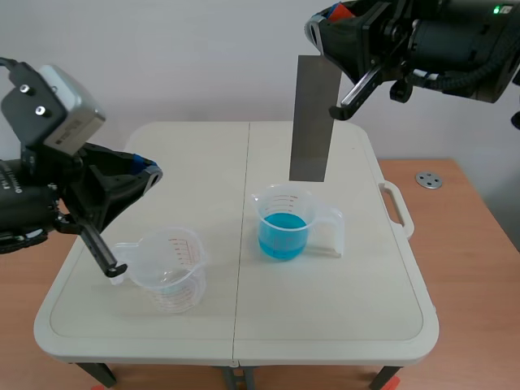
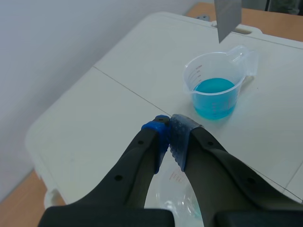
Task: Hold the metal plate by the orange handle, dip it into the blue solution, take it out and point at it, then put the plate back in the beaker on the left.
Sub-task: 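Move the plate over the blue solution, then point at the plate with the left hand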
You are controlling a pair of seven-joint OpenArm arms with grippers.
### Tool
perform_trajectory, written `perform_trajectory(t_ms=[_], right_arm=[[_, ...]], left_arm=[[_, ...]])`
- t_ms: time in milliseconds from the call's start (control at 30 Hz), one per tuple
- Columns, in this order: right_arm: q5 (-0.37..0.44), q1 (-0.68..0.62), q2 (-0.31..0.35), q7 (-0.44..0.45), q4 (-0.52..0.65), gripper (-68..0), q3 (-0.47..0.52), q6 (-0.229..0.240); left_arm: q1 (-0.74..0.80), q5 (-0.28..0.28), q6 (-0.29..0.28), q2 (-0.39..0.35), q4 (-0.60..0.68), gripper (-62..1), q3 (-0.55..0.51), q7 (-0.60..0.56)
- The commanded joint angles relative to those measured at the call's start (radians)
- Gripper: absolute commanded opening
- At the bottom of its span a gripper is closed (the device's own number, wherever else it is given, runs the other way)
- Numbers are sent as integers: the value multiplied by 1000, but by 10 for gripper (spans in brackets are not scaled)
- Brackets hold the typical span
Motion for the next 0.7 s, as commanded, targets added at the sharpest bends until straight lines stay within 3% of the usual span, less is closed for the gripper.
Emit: perform_trajectory(t_ms=[0,333,667], right_arm=[[14,28,-3,24,0,-662,8,6],[11,47,-23,25,-47,-662,7,6],[10,47,-34,26,-47,-662,6,6]], left_arm=[[-35,-4,6,15,-31,-594,14,-13],[-286,56,5,119,-284,-594,184,-11],[-401,136,5,211,-421,-594,273,-13]])
